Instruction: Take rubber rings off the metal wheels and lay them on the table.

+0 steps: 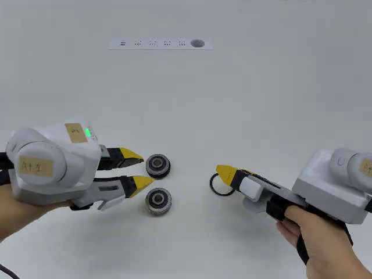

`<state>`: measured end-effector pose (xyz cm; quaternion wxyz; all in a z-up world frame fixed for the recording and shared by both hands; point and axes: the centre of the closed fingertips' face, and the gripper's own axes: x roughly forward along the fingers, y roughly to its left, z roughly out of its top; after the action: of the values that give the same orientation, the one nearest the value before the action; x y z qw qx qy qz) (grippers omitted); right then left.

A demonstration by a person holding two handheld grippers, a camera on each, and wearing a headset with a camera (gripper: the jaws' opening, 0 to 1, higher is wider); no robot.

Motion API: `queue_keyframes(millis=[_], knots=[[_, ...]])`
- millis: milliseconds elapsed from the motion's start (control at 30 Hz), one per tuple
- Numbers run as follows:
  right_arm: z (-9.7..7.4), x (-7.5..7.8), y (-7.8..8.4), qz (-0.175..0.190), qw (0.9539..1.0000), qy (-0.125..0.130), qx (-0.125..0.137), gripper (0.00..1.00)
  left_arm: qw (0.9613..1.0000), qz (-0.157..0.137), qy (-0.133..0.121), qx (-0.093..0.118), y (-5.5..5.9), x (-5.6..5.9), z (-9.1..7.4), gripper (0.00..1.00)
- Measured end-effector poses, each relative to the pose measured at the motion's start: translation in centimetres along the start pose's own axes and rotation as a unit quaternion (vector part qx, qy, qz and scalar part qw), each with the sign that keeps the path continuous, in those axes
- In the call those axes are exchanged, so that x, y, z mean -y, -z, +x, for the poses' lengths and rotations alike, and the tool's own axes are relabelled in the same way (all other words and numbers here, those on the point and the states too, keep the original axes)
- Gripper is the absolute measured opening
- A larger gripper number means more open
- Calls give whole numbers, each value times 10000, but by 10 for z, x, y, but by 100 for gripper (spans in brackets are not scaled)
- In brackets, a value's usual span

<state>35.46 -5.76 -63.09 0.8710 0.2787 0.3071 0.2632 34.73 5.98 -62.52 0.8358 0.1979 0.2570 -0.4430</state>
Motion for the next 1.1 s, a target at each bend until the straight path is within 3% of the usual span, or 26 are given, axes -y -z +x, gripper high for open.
queue_keyframes(millis=[200,500,1100], knots=[[8,-12,4,-130,9994,-282,-162,20,10000,-35,45,-69,1,-8,12,22],[20,-28,1,-37,9974,-697,-174,30,9997,-32,200,-121,2,-8,25,21],[46,-44,13,101,9931,-1052,-506,34,9992,-105,348,-167,4,-10,38,16]])
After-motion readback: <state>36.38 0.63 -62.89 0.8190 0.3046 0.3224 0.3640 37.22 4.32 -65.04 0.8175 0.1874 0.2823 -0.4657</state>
